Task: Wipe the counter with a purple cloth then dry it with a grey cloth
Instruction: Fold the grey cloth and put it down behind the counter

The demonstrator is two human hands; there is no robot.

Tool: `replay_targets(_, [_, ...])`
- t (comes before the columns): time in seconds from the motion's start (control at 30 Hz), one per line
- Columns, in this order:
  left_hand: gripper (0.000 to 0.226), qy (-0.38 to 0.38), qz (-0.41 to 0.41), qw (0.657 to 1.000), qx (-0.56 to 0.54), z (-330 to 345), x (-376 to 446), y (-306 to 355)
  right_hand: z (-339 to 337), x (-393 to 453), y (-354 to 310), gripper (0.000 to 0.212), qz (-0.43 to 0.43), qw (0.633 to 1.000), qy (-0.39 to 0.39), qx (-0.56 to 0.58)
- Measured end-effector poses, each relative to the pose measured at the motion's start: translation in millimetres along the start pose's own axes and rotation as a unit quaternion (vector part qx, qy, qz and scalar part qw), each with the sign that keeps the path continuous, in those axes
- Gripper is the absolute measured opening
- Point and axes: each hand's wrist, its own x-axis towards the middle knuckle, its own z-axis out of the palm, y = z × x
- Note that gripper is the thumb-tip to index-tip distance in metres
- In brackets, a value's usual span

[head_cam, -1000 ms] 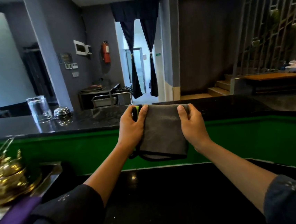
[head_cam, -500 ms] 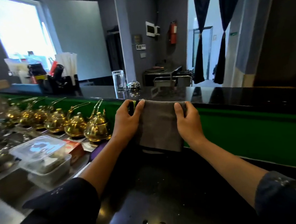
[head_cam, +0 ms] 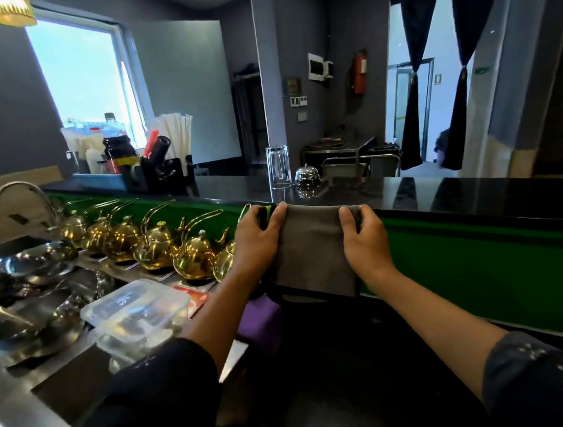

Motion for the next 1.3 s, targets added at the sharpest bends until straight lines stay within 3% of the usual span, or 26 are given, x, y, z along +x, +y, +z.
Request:
replay_targets(0.4, [0.041,-0.124,-0.117,0.982,-0.080,5,141,-60,86,115,28,0.021,0.062,0.993,0.092,-0.050])
replay_targets(0.77, [0.026,-0.153,-0.053,0.986,0.027,39,265,-108,129,237,83,0.021,0.140,0.978,0.011,-0.154])
replay_targets(0.9, [0.010,-0.150,-0.016,0.985,0.085,58,300,-130,141,274,99,0.013,0.113,0.975,0.005,-0.194])
replay_targets(1.0, [0.014,-0.152,0.001,0.979,0.134,69,319,-145,146,293,114,0.013,0.076,0.967,-0.014,-0.245])
replay_targets(1.13, [0.016,-0.176,0.052,0.943,0.278,82,325,-157,144,300,134,0.009,0.045,0.931,-0.093,-0.349])
replay_targets(1.2, [0.020,-0.153,0.098,0.919,0.349,85,324,-155,143,300,136,0.008,-0.002,0.925,-0.094,-0.369])
replay_targets(1.3, [0.021,-0.177,0.110,0.915,0.347,87,318,-149,139,295,131,0.004,-0.029,0.922,-0.125,-0.366])
